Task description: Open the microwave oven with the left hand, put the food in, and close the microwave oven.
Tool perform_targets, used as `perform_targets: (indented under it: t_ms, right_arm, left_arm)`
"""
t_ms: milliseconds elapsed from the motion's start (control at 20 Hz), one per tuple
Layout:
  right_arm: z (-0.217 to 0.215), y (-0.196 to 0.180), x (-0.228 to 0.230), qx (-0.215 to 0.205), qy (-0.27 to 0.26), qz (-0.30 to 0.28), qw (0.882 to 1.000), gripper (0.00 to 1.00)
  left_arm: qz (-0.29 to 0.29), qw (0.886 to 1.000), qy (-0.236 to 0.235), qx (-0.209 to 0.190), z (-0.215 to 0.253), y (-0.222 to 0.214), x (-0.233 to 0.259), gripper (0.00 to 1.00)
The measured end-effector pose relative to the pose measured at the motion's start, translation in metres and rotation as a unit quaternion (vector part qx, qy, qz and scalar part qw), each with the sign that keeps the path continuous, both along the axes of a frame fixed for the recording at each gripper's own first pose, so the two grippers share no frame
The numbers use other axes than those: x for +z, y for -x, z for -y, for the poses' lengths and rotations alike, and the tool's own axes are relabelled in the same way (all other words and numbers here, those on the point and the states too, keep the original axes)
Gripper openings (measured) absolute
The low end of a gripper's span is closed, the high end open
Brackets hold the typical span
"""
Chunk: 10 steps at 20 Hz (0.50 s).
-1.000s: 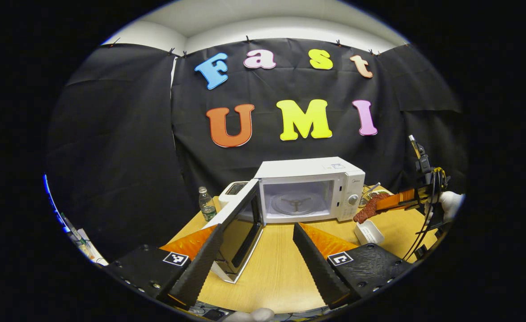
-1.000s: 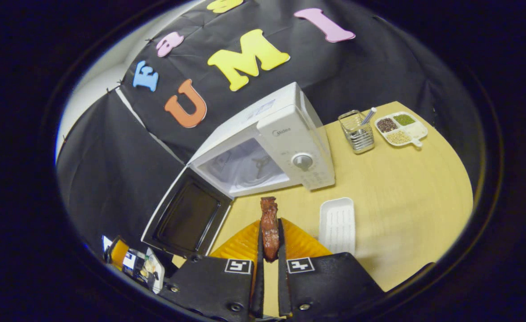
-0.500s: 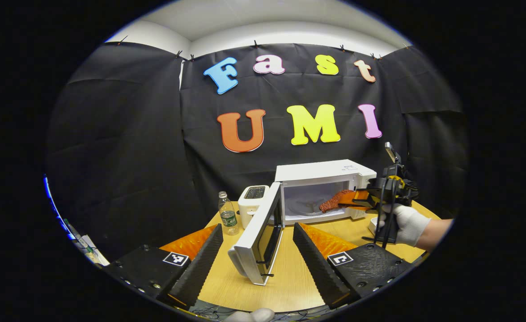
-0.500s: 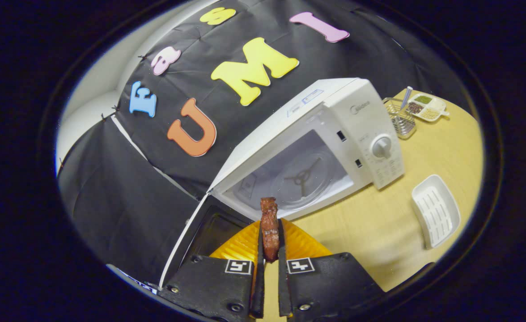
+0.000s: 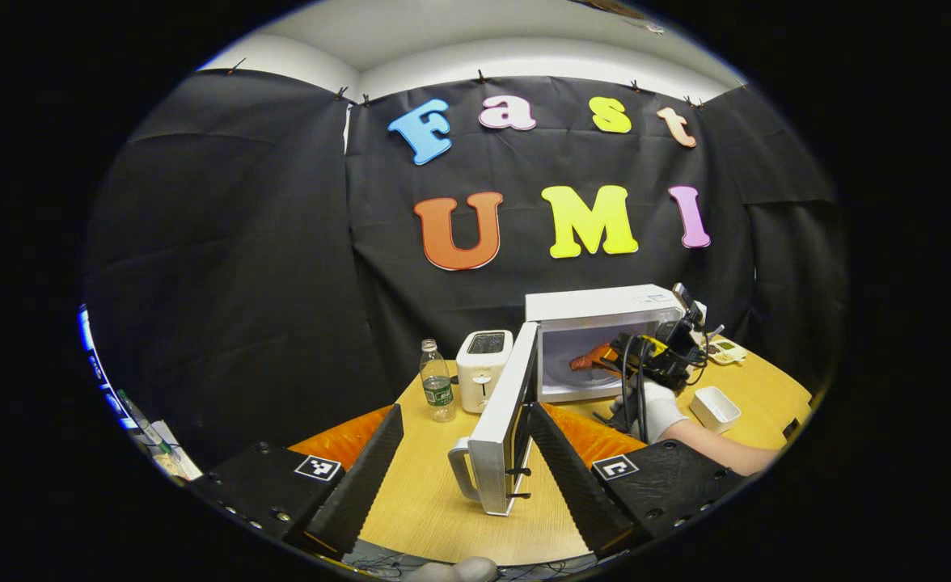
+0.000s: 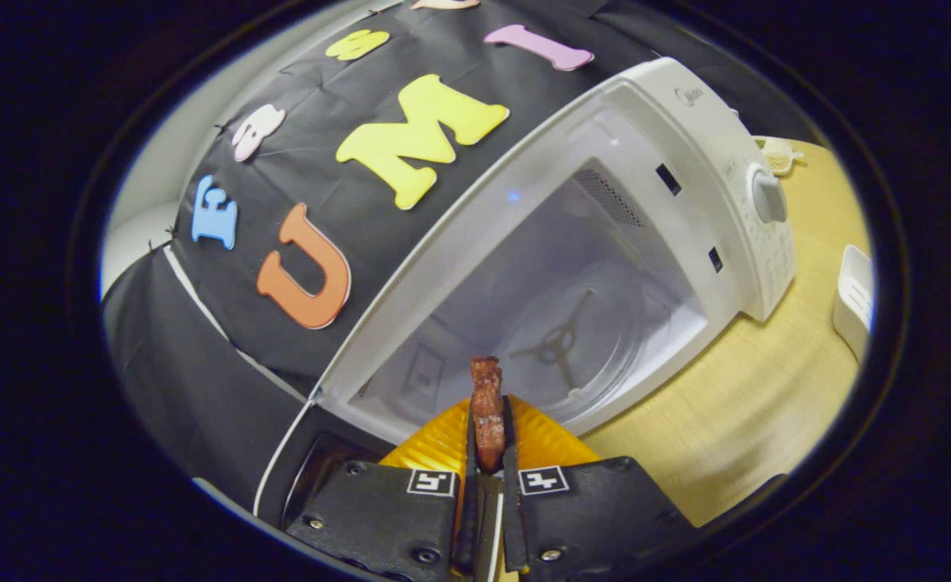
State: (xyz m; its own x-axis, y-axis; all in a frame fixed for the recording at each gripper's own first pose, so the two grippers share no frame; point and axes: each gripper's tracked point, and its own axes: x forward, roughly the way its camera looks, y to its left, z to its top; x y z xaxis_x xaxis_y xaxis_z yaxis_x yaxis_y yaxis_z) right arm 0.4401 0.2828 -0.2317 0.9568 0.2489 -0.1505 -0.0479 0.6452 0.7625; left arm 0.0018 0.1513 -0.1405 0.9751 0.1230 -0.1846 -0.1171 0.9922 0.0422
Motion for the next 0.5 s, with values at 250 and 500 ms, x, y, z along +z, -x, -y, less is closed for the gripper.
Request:
perform_targets:
  t_ms: [250,500]
  right_arm:
    - [0.007,-0.049,-0.023,-0.053,0.02,0.005,0.998,0.16]
    - [0.001,-0.072,-0.037,-0.071,0.042,0.011,0.997,0.16]
  left_arm:
    - [0.003,1.0,0.012,0.01,-0.014,-0.015,-0.003,0.96]
    - [-0.002,1.0,0.006,0.011,-0.02,-0.021,-0.011,0.97]
